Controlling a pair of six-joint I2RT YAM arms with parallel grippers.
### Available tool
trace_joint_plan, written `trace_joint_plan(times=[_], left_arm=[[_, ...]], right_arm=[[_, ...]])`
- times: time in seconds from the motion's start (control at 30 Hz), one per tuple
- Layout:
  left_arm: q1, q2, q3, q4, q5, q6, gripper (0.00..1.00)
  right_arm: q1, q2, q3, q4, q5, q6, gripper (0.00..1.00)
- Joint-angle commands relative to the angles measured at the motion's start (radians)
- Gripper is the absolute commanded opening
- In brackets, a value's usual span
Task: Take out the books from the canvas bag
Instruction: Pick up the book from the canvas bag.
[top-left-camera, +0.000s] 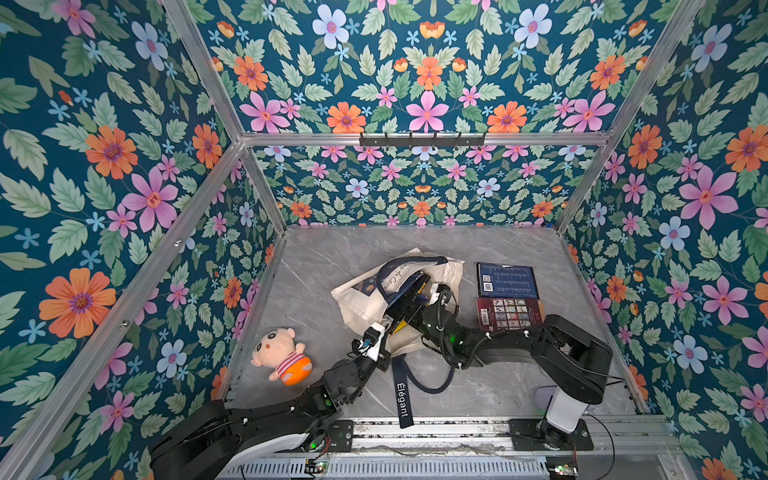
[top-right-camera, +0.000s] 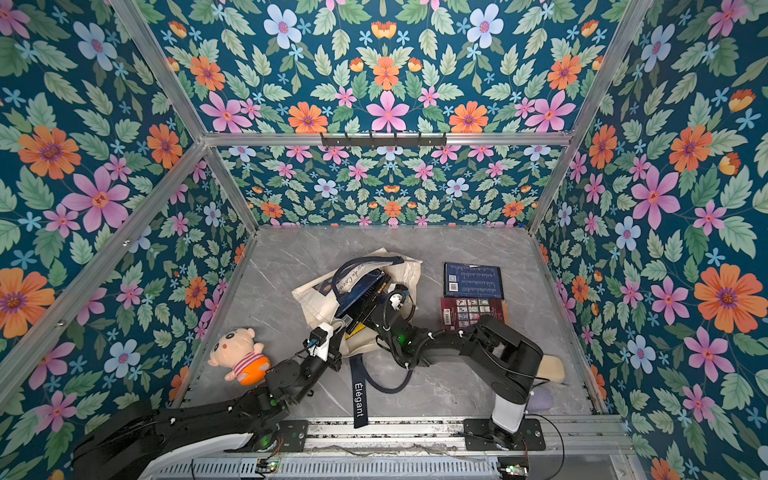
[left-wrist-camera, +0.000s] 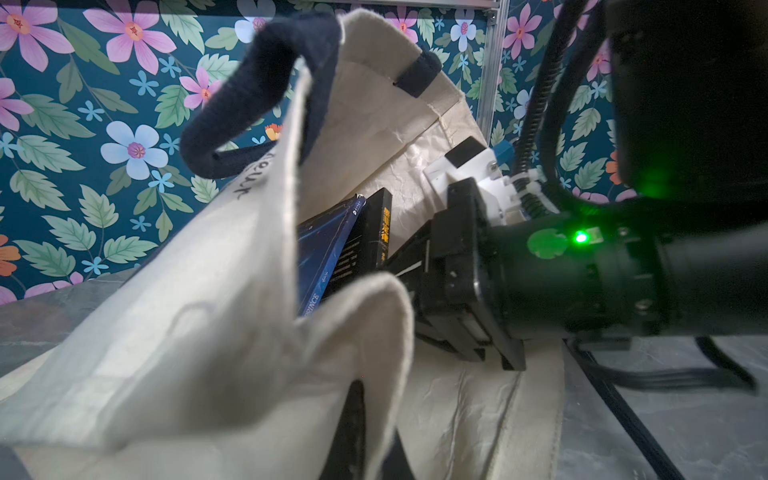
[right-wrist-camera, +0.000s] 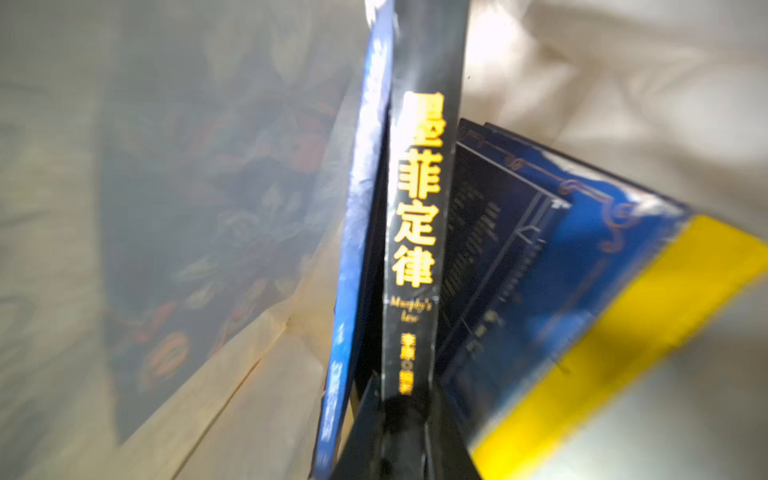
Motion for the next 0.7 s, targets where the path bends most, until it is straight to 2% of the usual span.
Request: trace_joint_plan(times=[0.0, 0.17, 0.23, 0.3, 0.4, 0.5, 0.67], left_arm=[[0.000, -0.007, -0.019, 0.077, 0.001, -0.005, 0.00], [0.000, -0.007, -0.019, 0.076, -0.004, -0.006, 0.00], [0.000, -0.005, -0.019, 0.076, -0.004, -0.007, 0.00], [0.000, -0.001, -0.017, 0.076, -0.003, -0.007, 0.00], [0.000, 0.000, -0.017, 0.076, -0.004, -0.007, 0.00], [0.000, 0.000, -0.019, 0.076, -0.002, -0.010, 0.00], [0.000, 0.006, -0.017, 0.079, -0.002, -0.009, 0.00]], right_arm=[[0.009, -0.057, -0.021, 0.013, 0.031, -0.036, 0.10], [0.009, -0.102, -0.072, 0.028, 0.027, -0.013, 0.10], [0.009, -0.092, -0.077, 0.043, 0.034, -0.017, 0.18], [0.008, -0.076, -0.075, 0.077, 0.019, -0.026, 0.31], [0.009, -0.024, -0.062, 0.120, -0.006, -0.044, 0.41], [0.008, 0.001, -0.052, 0.139, -0.019, -0.036, 0.48], [0.008, 0.036, -0.043, 0.170, -0.009, -0.027, 0.50]])
